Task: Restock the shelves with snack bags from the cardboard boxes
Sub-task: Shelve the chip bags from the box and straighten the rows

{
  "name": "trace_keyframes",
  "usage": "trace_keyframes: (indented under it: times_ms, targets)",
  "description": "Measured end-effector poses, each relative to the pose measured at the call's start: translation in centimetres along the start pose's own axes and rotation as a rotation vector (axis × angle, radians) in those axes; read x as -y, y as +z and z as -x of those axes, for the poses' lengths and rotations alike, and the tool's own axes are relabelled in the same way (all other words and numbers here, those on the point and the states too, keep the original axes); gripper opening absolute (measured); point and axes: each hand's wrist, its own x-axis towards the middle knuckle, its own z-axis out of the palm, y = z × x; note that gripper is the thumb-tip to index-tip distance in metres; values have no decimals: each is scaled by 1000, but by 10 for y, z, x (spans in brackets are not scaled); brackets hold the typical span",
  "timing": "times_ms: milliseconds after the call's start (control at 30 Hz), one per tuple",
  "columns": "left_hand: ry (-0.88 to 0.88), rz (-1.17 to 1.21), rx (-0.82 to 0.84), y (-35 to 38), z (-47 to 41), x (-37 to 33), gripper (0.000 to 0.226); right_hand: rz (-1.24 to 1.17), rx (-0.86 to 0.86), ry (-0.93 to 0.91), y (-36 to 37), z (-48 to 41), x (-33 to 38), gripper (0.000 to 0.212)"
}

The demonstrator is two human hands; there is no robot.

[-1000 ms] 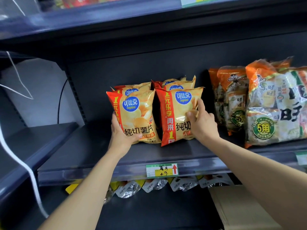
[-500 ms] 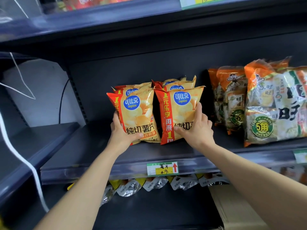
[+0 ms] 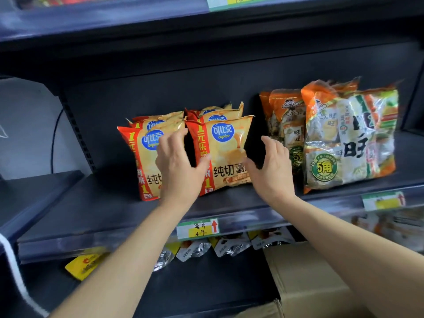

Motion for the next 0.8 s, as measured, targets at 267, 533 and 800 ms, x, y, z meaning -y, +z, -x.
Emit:
trace_keyframes:
  times_ms: [267,533,800]
  targets:
    - [124,179,567,126,35,-117,82,181,-184,194,-94,-18,-100,72]
    - [-130,202,628,193,16,-133,107,-18,218,481,-119,-49,-166,120]
    - [-185,132,568,198,-13,-107,95,16,187,527,-74,-66,-148,118]
